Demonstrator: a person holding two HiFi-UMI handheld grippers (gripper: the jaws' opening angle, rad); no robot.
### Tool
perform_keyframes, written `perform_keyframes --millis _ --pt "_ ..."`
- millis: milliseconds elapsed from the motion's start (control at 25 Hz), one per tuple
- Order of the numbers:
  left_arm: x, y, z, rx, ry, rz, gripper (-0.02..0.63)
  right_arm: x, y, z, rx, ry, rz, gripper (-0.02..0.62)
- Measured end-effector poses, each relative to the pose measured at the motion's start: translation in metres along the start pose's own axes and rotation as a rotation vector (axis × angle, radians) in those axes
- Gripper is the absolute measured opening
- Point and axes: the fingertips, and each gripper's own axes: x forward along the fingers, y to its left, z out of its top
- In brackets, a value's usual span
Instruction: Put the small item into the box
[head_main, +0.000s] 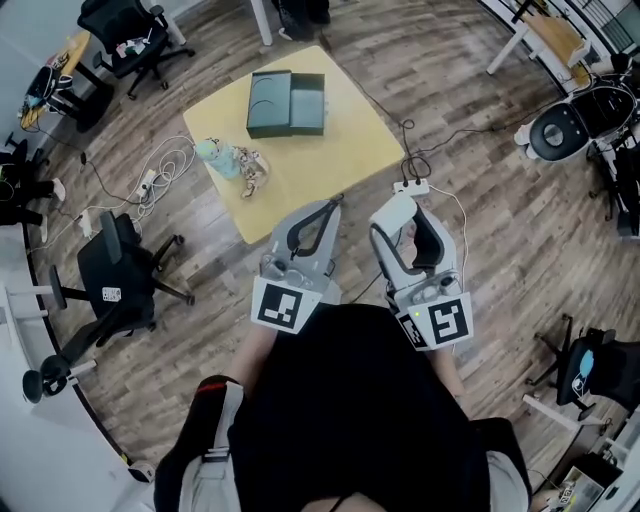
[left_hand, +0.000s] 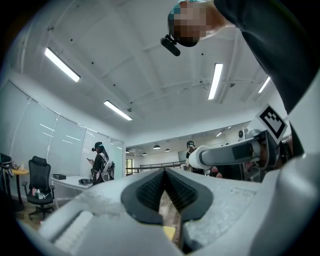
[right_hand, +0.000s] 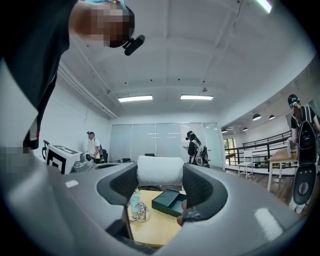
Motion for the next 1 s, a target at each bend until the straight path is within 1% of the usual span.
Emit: perform_keyframes --millis 240,360,480,640,760,1000 --pt "0.023 0.042 -0.008 -0.009 -0.011 -0.002 0.002 0.048 -0.006 -0.003 -0.021 0.002 0.004 0.276" --pt "0.032 0.054 -0.009 -0.010 -0.025 -0.002 0.002 0.063 -0.011 -0.006 -0.022 0.006 0.004 0.277" --pt "0.037 0.064 -0.012 -0.006 -0.020 0.000 0.002 0.075 -0.013 -0.008 -0.019 0.013 0.009 0.278" --pt "0.039 0.075 -0.017 -0.029 -0.013 0.020 0.002 0.088 -0.013 -0.010 -0.028 0.023 0.023 0.278" --pt "0.039 0.084 -0.018 -0.022 -0.017 0.033 0.002 0.098 -0.013 -0.014 -0.028 0.034 0.036 0.278" --pt "0.045 0.103 -0.023 -0.023 -0.007 0.085 0.002 0.121 -0.017 -0.015 -0.039 0.036 0.088 0.278"
